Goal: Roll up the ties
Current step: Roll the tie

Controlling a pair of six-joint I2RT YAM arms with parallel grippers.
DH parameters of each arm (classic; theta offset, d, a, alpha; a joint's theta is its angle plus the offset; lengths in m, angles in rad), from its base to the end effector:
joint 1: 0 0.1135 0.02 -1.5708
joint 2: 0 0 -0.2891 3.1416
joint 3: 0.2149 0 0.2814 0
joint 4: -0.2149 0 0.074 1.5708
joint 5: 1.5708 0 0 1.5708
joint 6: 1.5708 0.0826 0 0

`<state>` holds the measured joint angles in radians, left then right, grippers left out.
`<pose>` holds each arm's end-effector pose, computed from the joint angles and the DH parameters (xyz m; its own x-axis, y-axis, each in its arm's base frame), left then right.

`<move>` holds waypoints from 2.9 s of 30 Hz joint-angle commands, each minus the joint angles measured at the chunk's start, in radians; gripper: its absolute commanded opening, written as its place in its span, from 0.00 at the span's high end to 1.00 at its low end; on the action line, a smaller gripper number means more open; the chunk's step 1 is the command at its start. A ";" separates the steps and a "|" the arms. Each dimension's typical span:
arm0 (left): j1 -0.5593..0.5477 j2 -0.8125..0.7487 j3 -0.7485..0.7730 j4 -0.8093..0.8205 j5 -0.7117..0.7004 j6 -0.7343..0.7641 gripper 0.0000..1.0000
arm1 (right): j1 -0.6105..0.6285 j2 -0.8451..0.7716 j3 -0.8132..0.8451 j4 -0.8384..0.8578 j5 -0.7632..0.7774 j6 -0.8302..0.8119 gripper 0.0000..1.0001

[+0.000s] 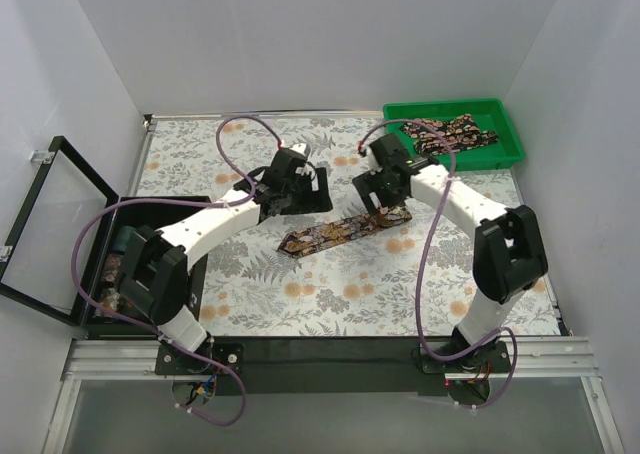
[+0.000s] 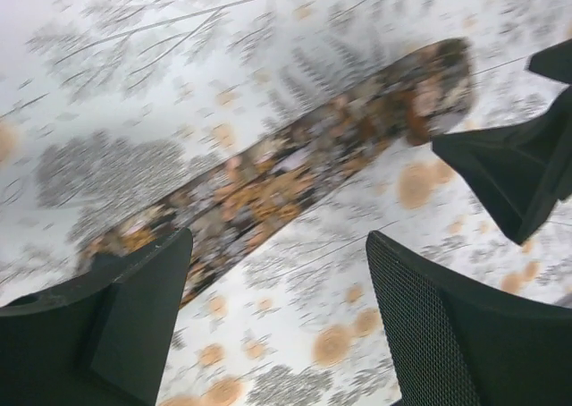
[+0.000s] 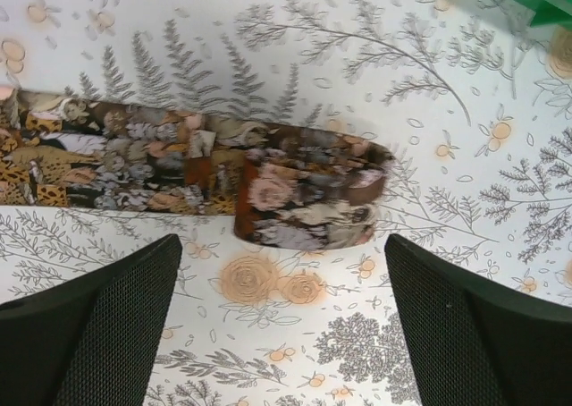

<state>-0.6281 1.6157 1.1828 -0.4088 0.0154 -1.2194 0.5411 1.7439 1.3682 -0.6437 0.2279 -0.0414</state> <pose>0.3326 -0.2431 0.2247 -0.7671 -0.6031 -0.2185 -0.3615 0.6879 -0.6294 0.3769 0.2047 0.2217 -0.7129 -0.4754 -0.5155 -0.4302 0.8770 -0.2140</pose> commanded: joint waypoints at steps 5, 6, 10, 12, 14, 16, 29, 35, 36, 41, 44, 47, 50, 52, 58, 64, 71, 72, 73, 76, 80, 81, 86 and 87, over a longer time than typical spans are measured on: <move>-0.099 0.214 0.250 0.051 0.095 -0.069 0.28 | -0.312 -0.144 -0.157 0.246 -0.497 0.086 0.14; -0.108 0.239 0.274 0.054 0.098 -0.071 0.29 | -0.335 -0.152 -0.178 0.277 -0.531 0.097 0.14; -0.142 0.355 0.395 0.067 0.115 -0.074 0.34 | -0.450 -0.158 -0.256 0.387 -0.648 0.135 0.15; -0.159 0.412 0.449 0.076 0.113 -0.069 0.38 | -0.477 -0.146 -0.276 0.418 -0.689 0.146 0.16; -0.168 0.462 0.497 0.079 0.116 -0.068 0.40 | -0.509 -0.126 -0.290 0.447 -0.731 0.155 0.18; -0.174 0.492 0.521 0.082 0.118 -0.068 0.43 | -0.526 -0.109 -0.307 0.472 -0.754 0.159 0.19; -0.177 0.607 0.543 0.099 0.097 -0.055 0.75 | -0.532 -0.021 -0.351 0.542 -0.835 0.143 0.21; -0.177 0.619 0.531 0.102 0.092 -0.063 0.77 | -0.532 0.029 -0.362 0.552 -0.866 0.129 0.22; -0.177 0.619 0.529 0.102 0.090 -0.063 0.77 | -0.532 0.035 -0.362 0.555 -0.872 0.127 0.23; -0.176 0.624 0.512 0.102 0.084 -0.065 0.77 | -0.530 0.062 -0.360 0.565 -0.918 0.117 0.23; -0.174 0.627 0.509 0.102 0.084 -0.068 0.77 | -0.532 0.091 -0.363 0.579 -0.970 0.118 0.26; -0.174 0.627 0.505 0.100 0.083 -0.069 0.77 | -0.530 0.118 -0.376 0.595 -1.002 0.123 0.28; -0.173 0.630 0.502 0.102 0.086 -0.075 0.77 | -0.532 0.143 -0.397 0.625 -1.032 0.135 0.30; -0.171 0.632 0.497 0.102 0.093 -0.081 0.77 | -0.532 0.164 -0.403 0.633 -1.050 0.144 0.32; -0.170 0.641 0.483 0.110 0.098 -0.100 0.77 | -0.532 0.206 -0.423 0.668 -1.107 0.158 0.43; -0.170 0.650 0.463 0.139 0.136 -0.130 0.77 | -0.532 0.198 -0.416 0.665 -1.124 0.158 0.64; -0.168 0.540 0.370 0.177 0.112 -0.134 0.69 | -0.530 0.177 -0.359 0.613 -1.063 0.118 0.92; -0.168 0.521 0.345 0.177 0.109 -0.124 0.66 | -0.530 0.177 -0.347 0.574 -1.053 0.107 0.95; -0.168 0.473 0.333 0.176 0.103 -0.118 0.58 | -0.532 0.177 -0.328 0.553 -1.044 0.094 0.99; -0.156 0.368 0.266 0.165 0.071 -0.083 0.52 | -0.532 0.164 -0.291 0.480 -0.997 0.046 0.99; -0.102 0.247 0.174 0.137 0.069 -0.040 0.51 | -0.530 0.144 -0.258 0.417 -0.925 -0.005 0.99; -0.090 0.231 0.152 0.131 0.067 -0.028 0.51 | -0.532 0.138 -0.247 0.386 -0.906 -0.023 0.99; -0.018 0.174 0.046 0.059 0.075 0.041 0.51 | -0.512 0.106 -0.209 0.314 -0.756 -0.066 0.99; -0.004 0.165 0.032 0.045 0.074 0.046 0.51 | -0.495 0.095 -0.193 0.293 -0.728 -0.072 0.99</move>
<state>-0.6590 1.8187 1.2724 -0.2825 0.1074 -1.2346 0.0235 1.8900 1.1271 -0.2646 -0.6621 -0.0441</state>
